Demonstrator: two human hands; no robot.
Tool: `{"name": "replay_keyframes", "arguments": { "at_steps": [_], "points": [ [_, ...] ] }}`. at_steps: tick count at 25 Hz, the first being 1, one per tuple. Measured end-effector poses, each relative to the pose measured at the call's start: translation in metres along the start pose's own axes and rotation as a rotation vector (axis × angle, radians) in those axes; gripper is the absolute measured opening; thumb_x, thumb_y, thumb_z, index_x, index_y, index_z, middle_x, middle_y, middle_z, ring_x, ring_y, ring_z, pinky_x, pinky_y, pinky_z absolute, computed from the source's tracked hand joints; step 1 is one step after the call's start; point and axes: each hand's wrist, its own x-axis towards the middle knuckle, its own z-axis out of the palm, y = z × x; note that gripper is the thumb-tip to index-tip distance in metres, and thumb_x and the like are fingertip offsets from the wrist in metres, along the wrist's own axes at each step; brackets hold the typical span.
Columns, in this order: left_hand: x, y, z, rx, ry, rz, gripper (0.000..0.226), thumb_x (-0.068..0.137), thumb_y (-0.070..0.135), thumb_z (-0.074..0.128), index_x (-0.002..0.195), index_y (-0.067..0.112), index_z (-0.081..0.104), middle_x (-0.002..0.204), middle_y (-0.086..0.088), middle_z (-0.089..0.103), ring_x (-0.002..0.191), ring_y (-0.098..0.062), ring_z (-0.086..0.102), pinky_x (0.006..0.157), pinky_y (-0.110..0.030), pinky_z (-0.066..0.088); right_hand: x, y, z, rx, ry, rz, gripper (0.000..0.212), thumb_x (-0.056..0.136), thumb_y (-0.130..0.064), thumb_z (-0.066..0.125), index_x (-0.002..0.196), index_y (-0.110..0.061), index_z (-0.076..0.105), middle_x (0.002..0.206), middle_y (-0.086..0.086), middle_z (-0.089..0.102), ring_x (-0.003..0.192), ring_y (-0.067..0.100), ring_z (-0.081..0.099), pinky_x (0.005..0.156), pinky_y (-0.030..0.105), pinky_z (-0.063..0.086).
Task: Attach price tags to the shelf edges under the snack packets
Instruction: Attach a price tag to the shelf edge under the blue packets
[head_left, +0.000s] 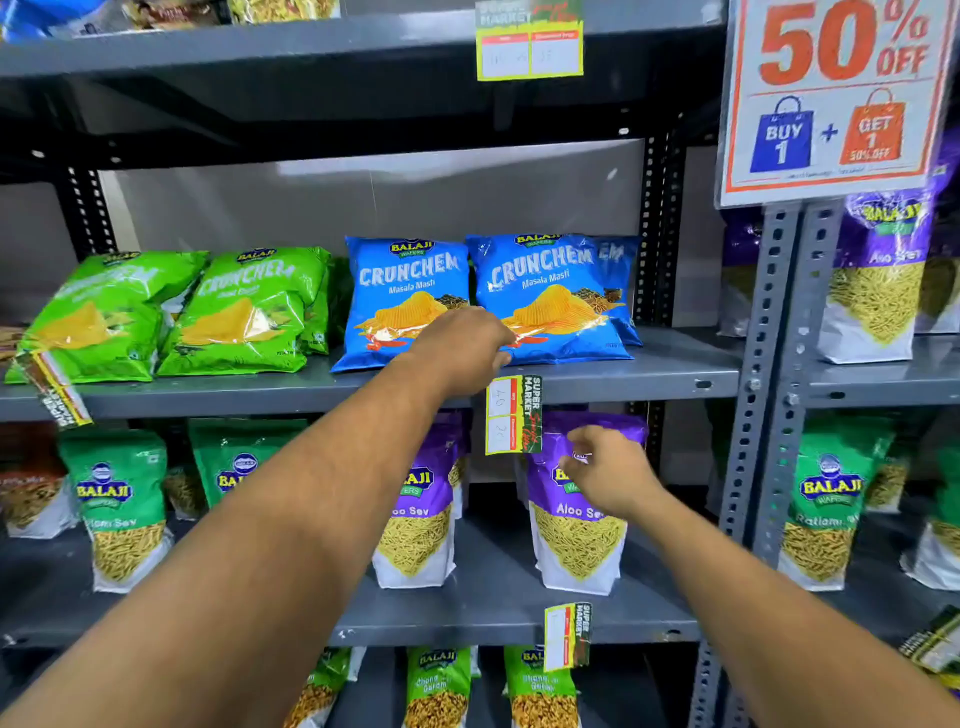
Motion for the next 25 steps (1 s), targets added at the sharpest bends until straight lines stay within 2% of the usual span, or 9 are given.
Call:
{"name": "replay_keyframes", "arguments": {
  "at_steps": [2,4,6,9,11,14,18,22,25],
  "points": [
    [0.008,0.011,0.003,-0.004,-0.089,0.011,0.028,0.094,0.029,0.05,0.112,0.011,0.063,0.117,-0.014,0.065,0.112,-0.035,0.055,0.092,-0.047,0.047,-0.001,0.004,0.015,0.232,-0.039,0.091,0.043,0.086,-0.021,0.063,0.126,-0.008,0.054,0.115,0.009,0.064,0.102,0.026,0.061,0.093,0.036,0.048],
    [0.014,0.02,0.005,0.069,-0.139,0.034,0.027,0.094,0.033,0.05,0.102,0.011,0.063,0.106,-0.013,0.066,0.101,-0.034,0.059,0.079,-0.044,0.05,-0.003,0.004,0.033,0.399,-0.05,0.166,0.038,0.085,-0.016,0.062,0.121,-0.008,0.056,0.104,0.006,0.063,0.094,0.023,0.059,0.088,0.036,0.048],
    [0.023,0.021,0.008,0.119,-0.192,0.062,0.026,0.093,0.035,0.051,0.098,0.013,0.064,0.1,-0.011,0.067,0.096,-0.033,0.059,0.068,-0.038,0.045,0.004,0.004,0.047,0.577,-0.033,0.242,0.031,0.085,-0.014,0.06,0.115,-0.008,0.057,0.1,0.006,0.065,0.095,0.024,0.059,0.088,0.034,0.046],
    [0.032,0.02,0.009,0.122,-0.198,0.106,0.022,0.09,0.035,0.056,0.098,0.018,0.068,0.099,-0.007,0.07,0.095,-0.031,0.061,0.065,-0.036,0.045,0.011,-0.003,0.06,0.837,0.003,0.251,0.008,0.087,-0.013,0.059,0.087,-0.021,0.06,0.077,-0.002,0.061,0.076,0.018,0.054,0.077,0.031,0.044],
    [0.034,0.02,0.013,0.083,-0.2,0.122,0.02,0.089,0.034,0.058,0.101,0.022,0.069,0.104,-0.005,0.071,0.099,-0.029,0.062,0.072,-0.039,0.052,0.015,-0.004,0.071,0.887,0.04,0.241,0.019,0.087,-0.016,0.059,0.069,-0.019,0.063,0.065,-0.002,0.055,0.066,0.017,0.046,0.07,0.032,0.041],
    [0.033,0.019,0.019,0.034,-0.189,0.128,0.019,0.088,0.033,0.06,0.102,0.027,0.069,0.108,0.0,0.071,0.101,-0.025,0.061,0.074,-0.039,0.052,0.018,-0.008,0.079,0.864,0.116,0.239,0.023,0.085,-0.022,0.06,0.063,-0.016,0.065,0.065,0.005,0.055,0.065,0.02,0.046,0.067,0.035,0.043],
    [0.024,0.016,0.025,0.023,-0.11,0.057,0.014,0.09,0.033,0.055,0.095,0.025,0.066,0.099,0.0,0.071,0.096,-0.025,0.061,0.066,-0.035,0.041,0.018,0.001,0.066,0.731,0.189,0.216,0.024,0.087,-0.024,0.057,0.066,-0.019,0.065,0.062,-0.001,0.061,0.062,0.019,0.052,0.066,0.034,0.044],
    [-0.012,0.015,0.052,-0.227,-0.011,-0.235,0.015,0.089,0.034,0.052,0.091,0.024,0.063,0.1,-0.006,0.07,0.099,-0.031,0.06,0.072,-0.037,0.045,0.027,0.01,0.01,0.57,0.308,0.12,0.019,0.087,-0.03,0.061,0.086,-0.016,0.073,0.068,-0.005,0.067,0.063,0.014,0.059,0.063,0.028,0.046],
    [-0.027,0.022,0.066,-0.529,0.108,-0.446,0.017,0.086,0.032,0.057,0.07,0.028,0.06,0.091,-0.002,0.074,0.095,-0.027,0.064,0.077,-0.042,0.055,0.03,0.002,-0.017,0.529,0.315,0.066,0.02,0.085,-0.033,0.064,0.085,-0.017,0.076,0.078,-0.003,0.075,0.076,0.013,0.066,0.075,0.031,0.05]
  ]
}}
